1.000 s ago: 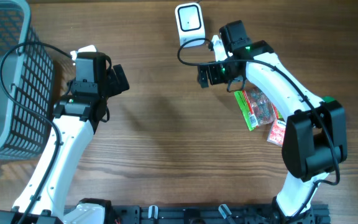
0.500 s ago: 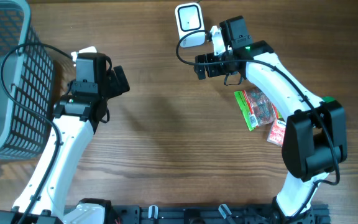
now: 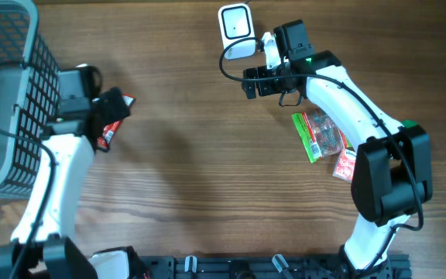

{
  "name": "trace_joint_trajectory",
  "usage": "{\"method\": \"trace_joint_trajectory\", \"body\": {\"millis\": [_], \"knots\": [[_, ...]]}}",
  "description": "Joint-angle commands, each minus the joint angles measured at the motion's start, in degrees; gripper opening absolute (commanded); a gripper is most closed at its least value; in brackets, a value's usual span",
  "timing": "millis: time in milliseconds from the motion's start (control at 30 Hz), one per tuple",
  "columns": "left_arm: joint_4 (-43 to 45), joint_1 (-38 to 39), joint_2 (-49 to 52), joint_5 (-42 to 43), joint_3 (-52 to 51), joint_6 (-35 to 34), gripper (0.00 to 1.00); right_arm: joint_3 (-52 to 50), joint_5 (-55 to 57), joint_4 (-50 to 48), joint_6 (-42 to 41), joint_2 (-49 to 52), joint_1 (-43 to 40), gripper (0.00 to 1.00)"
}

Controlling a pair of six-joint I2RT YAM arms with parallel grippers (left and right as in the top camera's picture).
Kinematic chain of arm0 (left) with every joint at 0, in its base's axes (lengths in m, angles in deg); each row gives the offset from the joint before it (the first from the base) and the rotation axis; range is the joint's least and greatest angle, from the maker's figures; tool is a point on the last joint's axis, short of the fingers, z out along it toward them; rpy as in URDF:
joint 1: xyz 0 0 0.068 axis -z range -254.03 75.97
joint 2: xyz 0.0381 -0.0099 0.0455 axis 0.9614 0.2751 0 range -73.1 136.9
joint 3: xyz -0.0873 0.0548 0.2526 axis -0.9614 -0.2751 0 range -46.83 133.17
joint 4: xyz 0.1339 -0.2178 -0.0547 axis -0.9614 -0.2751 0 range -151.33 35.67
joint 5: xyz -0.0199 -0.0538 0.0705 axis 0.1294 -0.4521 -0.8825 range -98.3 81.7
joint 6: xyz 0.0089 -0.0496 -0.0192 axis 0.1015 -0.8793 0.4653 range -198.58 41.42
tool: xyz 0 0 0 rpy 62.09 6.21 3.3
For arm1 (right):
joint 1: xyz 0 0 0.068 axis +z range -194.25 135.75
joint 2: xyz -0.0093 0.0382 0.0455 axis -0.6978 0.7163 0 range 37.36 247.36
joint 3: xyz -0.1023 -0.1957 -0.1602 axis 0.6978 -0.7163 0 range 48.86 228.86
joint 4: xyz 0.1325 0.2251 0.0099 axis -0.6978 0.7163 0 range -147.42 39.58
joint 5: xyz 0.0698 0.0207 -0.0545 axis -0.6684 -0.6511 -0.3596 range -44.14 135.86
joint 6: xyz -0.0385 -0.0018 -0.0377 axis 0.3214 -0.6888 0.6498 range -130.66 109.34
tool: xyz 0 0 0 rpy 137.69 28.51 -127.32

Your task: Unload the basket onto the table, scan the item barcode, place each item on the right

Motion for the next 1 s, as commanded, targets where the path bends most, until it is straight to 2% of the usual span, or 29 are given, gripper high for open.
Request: {"method": "trace_joint_trajectory", "body": {"millis": [0,33,67,100,167,200,267,400,733,800,867,967], "knots": [[-1.40,-4.24,0.96,7.26,-0.26,4.37,0.68,0.50,-0.96,-0.35,1.01,-0.46,-0.13,1.00],[-1.05,-4.44,1.18,8.11,-0.28,6.56,0.51,0.50,-0.94,-0.35,1.03,-0.46,-0.13,1.00],[-0.42,-4.48,1.60,9.35,-0.28,9.70,0.47,0.50,-0.94,-0.35,1.01,-0.46,-0.13,1.00],[0.31,-4.48,2.23,11.06,-0.28,14.32,0.51,0.50,-0.94,-0.35,1.03,-0.46,-0.13,1.00],[1.29,-4.48,3.58,13.25,-0.28,19.37,0.61,0.50,-0.94,-0.37,1.03,-0.46,-0.13,1.00],[1.84,-4.48,4.59,14.05,-0.28,21.07,0.69,0.50,-0.96,-0.37,1.01,-0.46,-0.13,1.00],[2.91,-4.48,7.04,14.34,-0.28,23.02,0.79,0.50,-0.94,-0.35,1.01,-0.46,-0.13,1.00],[4.24,-4.50,13.42,14.01,-0.28,27.02,0.80,0.50,-0.94,-0.35,1.03,-0.46,-0.13,1.00],[11.54,-4.52,22.75,13.25,-0.28,27.15,0.82,0.50,-0.94,-0.37,1.01,-0.46,-0.15,1.00],[12.61,-4.52,23.50,13.27,-0.28,27.10,0.77,0.50,-0.94,-0.37,1.01,-0.46,-0.13,1.00],[12.15,-4.46,23.54,14.56,-0.28,26.62,0.55,0.50,-0.94,-0.37,1.01,-0.46,-0.13,1.00],[10.29,-4.11,23.54,20.63,-0.28,26.62,0.45,0.50,-0.94,-0.37,1.01,-0.46,-0.13,1.00]]}}
